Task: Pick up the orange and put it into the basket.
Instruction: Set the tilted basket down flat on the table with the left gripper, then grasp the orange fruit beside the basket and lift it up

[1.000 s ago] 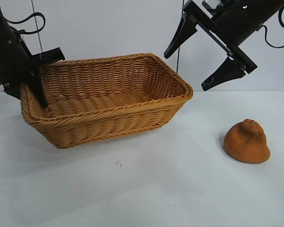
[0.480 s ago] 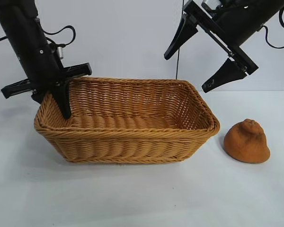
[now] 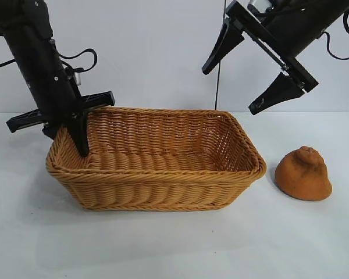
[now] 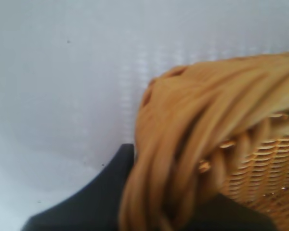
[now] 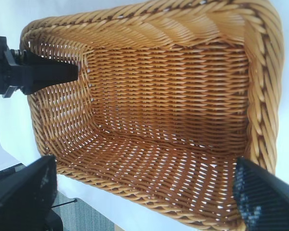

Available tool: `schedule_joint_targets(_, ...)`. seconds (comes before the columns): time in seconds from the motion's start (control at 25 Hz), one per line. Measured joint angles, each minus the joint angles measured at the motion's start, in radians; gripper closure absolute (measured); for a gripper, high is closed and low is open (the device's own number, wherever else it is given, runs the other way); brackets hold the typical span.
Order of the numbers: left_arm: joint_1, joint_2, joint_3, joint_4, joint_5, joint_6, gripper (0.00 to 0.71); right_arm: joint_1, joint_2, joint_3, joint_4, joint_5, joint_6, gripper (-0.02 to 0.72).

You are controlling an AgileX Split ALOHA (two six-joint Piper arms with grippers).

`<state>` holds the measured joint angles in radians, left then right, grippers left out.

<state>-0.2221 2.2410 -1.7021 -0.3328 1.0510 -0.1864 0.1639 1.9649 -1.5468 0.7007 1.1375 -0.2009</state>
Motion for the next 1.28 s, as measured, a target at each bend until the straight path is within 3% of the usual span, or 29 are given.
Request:
schedule_joint_targets(0.28,0.0,-0.044,-0.124,0.027,0.139,0.076,0.111,0.0,0.0,0.0,0.0,0.001,-0.003,0.022)
schedule_joint_targets(0.6,0.017,-0.115,-0.315,0.142,0.159,0.13,0.109,0.0,0.0,0.0,0.0,0.002,-0.003,0.022)
schedule_joint_targets(0.72,0.059,-0.114,-0.316,0.195,0.163,0.13,0.109,0.0,0.0,0.0,0.0,0.002,-0.003,0.022)
schedule_joint_targets(1.0,0.206,-0.166,-0.295,0.291,0.163,0.132,0.112,0.0,0.0,0.0,-0.004,0.003,-0.003,0.022)
schedule_joint_targets(1.28,0.23,-0.34,-0.087,0.348,0.163,0.134,0.121,0.0,0.0,0.0,-0.006,0.003,-0.003,0.022)
